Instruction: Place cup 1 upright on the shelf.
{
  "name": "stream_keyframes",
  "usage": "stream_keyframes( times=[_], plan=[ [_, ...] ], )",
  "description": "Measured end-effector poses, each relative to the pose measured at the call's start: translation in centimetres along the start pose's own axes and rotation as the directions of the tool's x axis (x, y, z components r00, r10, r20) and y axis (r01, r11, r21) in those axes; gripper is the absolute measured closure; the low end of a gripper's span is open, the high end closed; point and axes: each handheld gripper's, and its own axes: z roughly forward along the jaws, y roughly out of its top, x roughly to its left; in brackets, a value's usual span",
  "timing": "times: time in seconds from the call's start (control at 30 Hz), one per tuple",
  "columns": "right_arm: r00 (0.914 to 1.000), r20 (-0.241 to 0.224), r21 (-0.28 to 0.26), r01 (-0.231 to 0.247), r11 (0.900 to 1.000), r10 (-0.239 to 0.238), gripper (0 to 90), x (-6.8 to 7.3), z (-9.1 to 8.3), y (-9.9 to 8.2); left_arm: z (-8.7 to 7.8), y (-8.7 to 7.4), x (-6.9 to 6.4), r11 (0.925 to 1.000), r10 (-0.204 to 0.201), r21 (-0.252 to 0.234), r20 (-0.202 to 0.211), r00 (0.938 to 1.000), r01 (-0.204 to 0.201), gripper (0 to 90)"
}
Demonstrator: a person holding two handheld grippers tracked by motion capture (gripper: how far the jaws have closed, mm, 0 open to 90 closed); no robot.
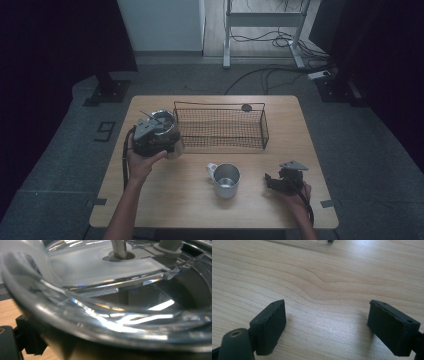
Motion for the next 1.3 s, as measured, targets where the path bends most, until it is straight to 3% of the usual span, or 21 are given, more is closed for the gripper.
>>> stream_keyframes(
  times=[1.3],
  plan=[
    [1.0000, 0.002, -0.001, -0.004, 1.0000, 0.004, 15.0, 0.0, 0.0, 0.0, 1.7, 1.9, -0.2, 1.0000, -0.008, -0.006, 0.022, 0.9997, 0.008, 4.2]
  ],
)
